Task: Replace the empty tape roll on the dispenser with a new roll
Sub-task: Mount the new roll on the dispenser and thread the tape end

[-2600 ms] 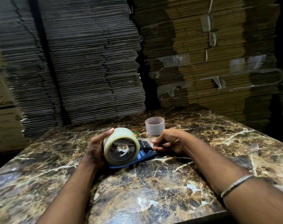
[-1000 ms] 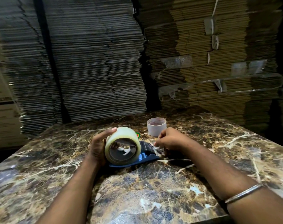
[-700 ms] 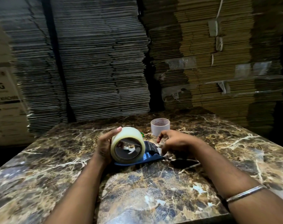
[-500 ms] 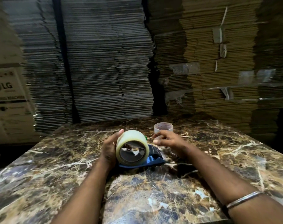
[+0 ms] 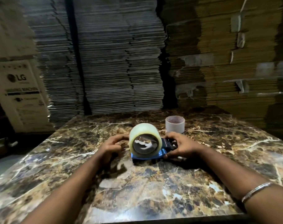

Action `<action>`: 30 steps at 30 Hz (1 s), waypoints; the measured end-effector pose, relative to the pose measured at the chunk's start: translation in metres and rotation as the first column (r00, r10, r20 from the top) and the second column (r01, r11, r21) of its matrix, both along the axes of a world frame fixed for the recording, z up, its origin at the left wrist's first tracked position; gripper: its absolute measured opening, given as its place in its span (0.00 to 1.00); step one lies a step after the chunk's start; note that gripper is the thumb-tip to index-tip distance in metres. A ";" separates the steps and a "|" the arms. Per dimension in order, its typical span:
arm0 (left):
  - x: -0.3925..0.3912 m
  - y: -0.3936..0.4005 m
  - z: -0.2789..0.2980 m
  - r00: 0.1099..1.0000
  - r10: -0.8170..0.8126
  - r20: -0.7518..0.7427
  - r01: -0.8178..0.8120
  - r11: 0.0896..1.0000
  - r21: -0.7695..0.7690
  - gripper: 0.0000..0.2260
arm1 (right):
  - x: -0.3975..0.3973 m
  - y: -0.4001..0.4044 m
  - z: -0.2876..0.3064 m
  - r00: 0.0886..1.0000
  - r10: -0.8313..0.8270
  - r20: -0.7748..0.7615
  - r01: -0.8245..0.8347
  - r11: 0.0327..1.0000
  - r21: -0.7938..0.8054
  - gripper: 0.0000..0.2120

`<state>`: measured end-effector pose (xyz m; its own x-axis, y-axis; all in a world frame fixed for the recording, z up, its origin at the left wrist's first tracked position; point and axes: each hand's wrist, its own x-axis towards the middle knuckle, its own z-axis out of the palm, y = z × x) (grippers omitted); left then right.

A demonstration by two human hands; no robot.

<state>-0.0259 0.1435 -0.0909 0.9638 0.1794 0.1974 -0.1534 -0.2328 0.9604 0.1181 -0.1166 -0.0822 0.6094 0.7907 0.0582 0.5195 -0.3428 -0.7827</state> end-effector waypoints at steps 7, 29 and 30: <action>-0.004 -0.011 -0.002 0.996 -0.034 -0.083 0.068 0.890 0.452 0.30 | 0.006 -0.002 -0.004 0.976 0.006 0.216 0.001 0.999 -0.032 0.30; -0.006 -0.011 0.011 0.966 0.126 -0.226 0.077 0.694 0.716 0.36 | -0.003 0.000 0.016 0.937 0.057 0.345 0.014 0.980 -0.201 0.25; -0.007 -0.012 0.014 0.955 0.133 -0.264 0.101 0.693 0.714 0.37 | -0.004 0.001 0.020 0.945 0.058 0.322 0.016 0.975 -0.224 0.25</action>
<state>-0.0333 0.1312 -0.0768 0.9936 0.1132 0.0014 0.0976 -0.8619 0.4975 0.1145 -0.1156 -0.0621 0.5698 0.8186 0.0730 0.7411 -0.4734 -0.4761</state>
